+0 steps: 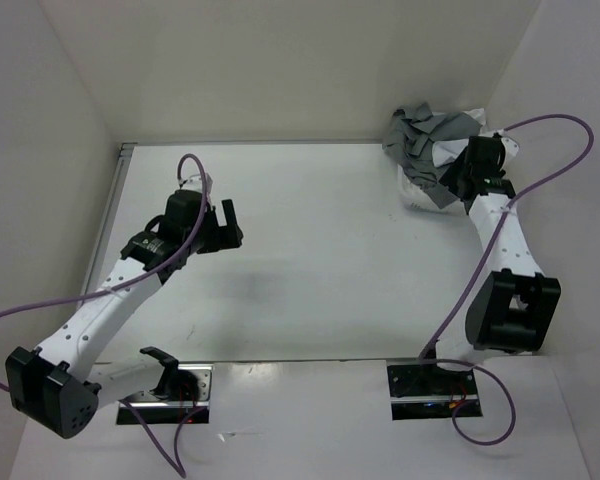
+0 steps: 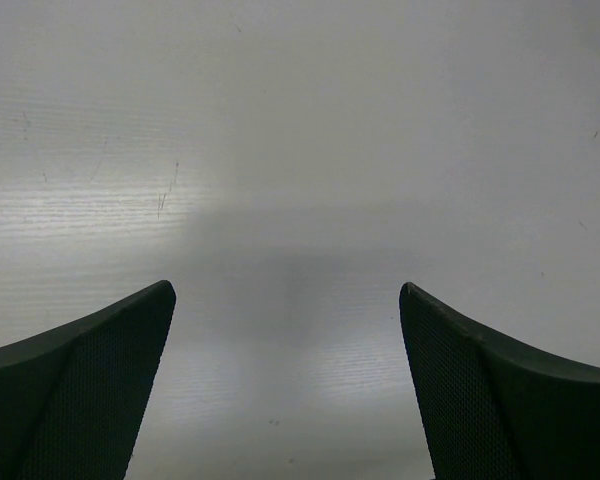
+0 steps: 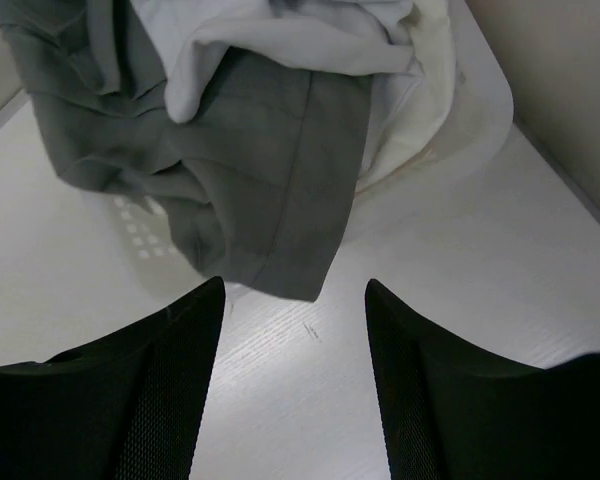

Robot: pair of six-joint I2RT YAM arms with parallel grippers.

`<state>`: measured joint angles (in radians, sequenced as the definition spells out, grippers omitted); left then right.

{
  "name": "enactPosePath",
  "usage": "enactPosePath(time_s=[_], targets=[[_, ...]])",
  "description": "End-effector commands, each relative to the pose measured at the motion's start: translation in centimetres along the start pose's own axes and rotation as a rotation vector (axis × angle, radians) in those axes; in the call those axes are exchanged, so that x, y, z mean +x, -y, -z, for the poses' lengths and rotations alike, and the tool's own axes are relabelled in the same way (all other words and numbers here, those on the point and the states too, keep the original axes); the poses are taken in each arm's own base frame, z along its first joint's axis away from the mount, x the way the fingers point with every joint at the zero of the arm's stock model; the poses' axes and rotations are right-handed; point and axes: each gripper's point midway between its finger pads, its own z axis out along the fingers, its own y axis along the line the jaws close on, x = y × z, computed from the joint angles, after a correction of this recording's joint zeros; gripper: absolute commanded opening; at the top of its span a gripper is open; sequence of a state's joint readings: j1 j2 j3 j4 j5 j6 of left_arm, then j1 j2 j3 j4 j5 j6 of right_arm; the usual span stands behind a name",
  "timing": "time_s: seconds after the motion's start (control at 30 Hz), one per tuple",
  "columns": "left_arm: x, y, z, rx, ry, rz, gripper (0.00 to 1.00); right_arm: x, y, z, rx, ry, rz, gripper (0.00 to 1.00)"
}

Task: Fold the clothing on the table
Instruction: Grab the skirt from the pile

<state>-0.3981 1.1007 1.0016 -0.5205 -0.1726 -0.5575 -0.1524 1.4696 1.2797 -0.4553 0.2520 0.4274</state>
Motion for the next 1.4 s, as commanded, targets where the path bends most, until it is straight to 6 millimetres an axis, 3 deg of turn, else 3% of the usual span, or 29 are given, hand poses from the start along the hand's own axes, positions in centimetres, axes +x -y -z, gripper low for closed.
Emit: enactPosePath(time_s=[0.0,0.13,0.23,0.4,0.63,0.7,0.87,1.07,1.37], targets=[[-0.1,-0.1,-0.2,-0.022,0.021,0.016,0.99,-3.6,-0.7,-2.0,0.019,0.098,-0.047,0.63],[-0.1,-0.1,-0.1,-0.018,0.028,0.017,0.99,-4.0,-1.1,-3.8,0.023,0.124,-0.072,0.63],[0.2,-0.1,0.1,-0.009,0.025,0.018,0.99,-5.9,-2.0,-4.2,0.004,0.181,-0.09,0.63],[0.2,0.3,0.1,0.016,0.031,0.011,0.99,-7.0,-5.4,-5.2,-0.02,0.24,-0.037,0.63],[0.8,0.2,-0.6,0.011,0.001,-0.003,0.99,-5.3,-7.5,-9.7,-0.037,0.2,0.004,0.63],[0.7,0.1,-0.6,0.003,0.005,-0.003,0.99,-5.4,-8.0,-10.0,-0.032,0.202,0.008,0.63],[1.2,-0.3,-1.1,-0.019,-0.016,-0.008,0.99,-5.6,-7.8,-10.9,0.002,0.207,0.009,0.59],[1.5,-0.6,-1.3,-0.036,-0.028,-0.011,0.99,-5.1,-7.6,-12.3,0.028,0.199,0.014,0.32],[1.5,-0.7,-1.0,-0.036,-0.027,-0.011,0.99,-4.9,-7.5,-13.5,0.06,0.187,0.04,0.37]])
